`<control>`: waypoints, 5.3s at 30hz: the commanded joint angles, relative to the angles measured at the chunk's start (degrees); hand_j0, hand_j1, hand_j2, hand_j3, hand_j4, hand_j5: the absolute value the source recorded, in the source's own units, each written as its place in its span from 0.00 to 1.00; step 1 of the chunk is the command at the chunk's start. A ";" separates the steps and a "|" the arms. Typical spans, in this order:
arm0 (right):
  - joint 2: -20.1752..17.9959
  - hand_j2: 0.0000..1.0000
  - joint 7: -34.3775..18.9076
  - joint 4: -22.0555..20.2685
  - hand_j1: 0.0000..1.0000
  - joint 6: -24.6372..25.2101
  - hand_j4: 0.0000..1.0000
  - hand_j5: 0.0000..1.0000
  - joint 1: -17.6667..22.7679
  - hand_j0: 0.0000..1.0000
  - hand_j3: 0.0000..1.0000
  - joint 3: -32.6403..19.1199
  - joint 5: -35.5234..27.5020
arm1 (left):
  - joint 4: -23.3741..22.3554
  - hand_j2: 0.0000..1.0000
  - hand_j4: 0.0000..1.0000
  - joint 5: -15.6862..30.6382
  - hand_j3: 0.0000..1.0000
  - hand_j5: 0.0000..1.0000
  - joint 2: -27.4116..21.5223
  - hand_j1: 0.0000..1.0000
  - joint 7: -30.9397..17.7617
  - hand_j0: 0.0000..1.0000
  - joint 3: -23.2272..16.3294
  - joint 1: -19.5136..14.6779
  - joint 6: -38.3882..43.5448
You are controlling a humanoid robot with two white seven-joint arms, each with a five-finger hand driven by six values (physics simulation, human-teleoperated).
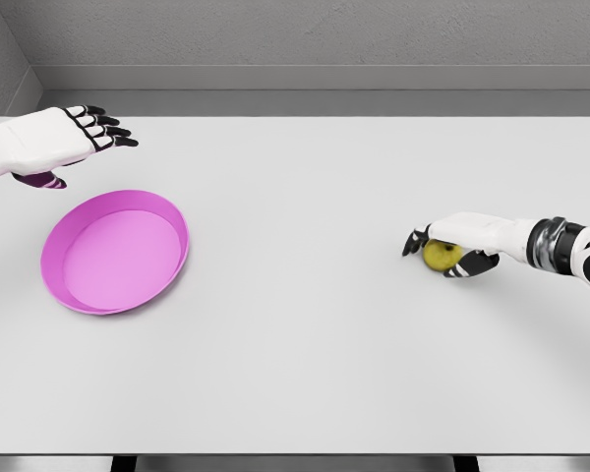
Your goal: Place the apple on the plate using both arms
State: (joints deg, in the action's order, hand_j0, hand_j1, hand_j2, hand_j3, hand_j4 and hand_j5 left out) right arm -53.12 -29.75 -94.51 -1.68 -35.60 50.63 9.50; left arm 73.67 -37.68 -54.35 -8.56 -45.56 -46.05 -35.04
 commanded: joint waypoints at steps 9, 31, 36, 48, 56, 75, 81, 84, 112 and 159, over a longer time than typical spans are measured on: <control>-0.06 0.57 -0.05 -0.15 0.57 -0.08 0.57 0.57 -0.09 0.57 0.57 0.35 0.08 | -0.02 1.00 1.00 0.33 1.00 1.00 -0.15 1.00 0.03 1.00 0.12 0.00 0.04; 0.03 0.51 -0.14 -2.78 0.51 -0.08 0.51 0.51 -2.02 0.51 0.51 -0.35 0.17 | -0.02 1.00 1.00 0.42 1.00 1.00 -0.23 1.00 0.03 1.00 0.21 0.00 0.04; 0.03 0.50 -0.14 -3.22 0.50 -0.08 0.50 0.50 -3.07 0.50 0.50 -0.36 0.08 | -0.02 1.00 1.00 0.42 1.00 1.00 -0.23 1.00 0.03 1.00 0.21 0.00 0.04; 4.34 0.49 -0.22 -3.49 0.49 0.01 0.49 0.49 -4.92 0.49 0.49 -0.36 0.17 | 0.07 1.00 1.00 0.33 1.00 1.00 -0.06 1.00 0.03 1.00 0.65 0.09 0.04; 6.53 0.48 -0.14 -5.60 0.48 -0.08 0.48 0.48 -5.36 0.48 0.48 -0.27 0.08 | 0.77 1.00 1.00 0.33 1.00 1.00 0.12 1.00 -0.06 1.00 0.74 0.09 0.04; 16.46 0.48 -2.69 -5.95 0.48 -0.25 0.48 0.48 -6.94 0.48 0.48 0.52 0.17 | 1.04 1.00 1.00 0.24 1.00 1.00 0.03 1.00 -0.06 1.00 0.83 0.18 0.04; 18.84 0.48 -2.77 -5.86 0.48 0.01 0.48 0.48 -8.00 0.48 0.48 1.75 0.17 | 1.12 1.00 1.00 0.24 1.00 1.00 0.21 1.00 -1.37 1.00 0.83 0.26 0.04; 19.19 0.48 -2.77 -5.86 0.48 0.01 0.48 0.48 -8.09 0.48 0.48 1.84 0.17 | 1.12 1.00 1.00 0.24 1.00 1.00 0.47 1.00 -1.37 1.00 0.92 0.18 0.04; -1.99 1.00 -2.51 -4.10 1.00 3.00 1.00 1.00 -2.46 1.00 1.00 -27.42 -0.27 | 1.12 1.00 1.00 0.42 1.00 1.00 0.47 1.00 -1.37 1.00 0.92 0.26 0.04; 1.35 1.00 -2.60 -4.10 1.00 -5.09 1.00 1.00 2.99 1.00 1.00 -22.94 -0.18 | 22.48 1.00 1.00 -2.83 1.00 1.00 14.36 1.00 -7.79 1.00 -5.67 4.66 0.04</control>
State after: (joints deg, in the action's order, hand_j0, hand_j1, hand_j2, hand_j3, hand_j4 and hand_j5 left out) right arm -51.68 -32.37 -98.62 -6.80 -32.61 27.70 9.45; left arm 96.26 -41.08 -39.74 -16.28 -50.29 -41.48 -35.08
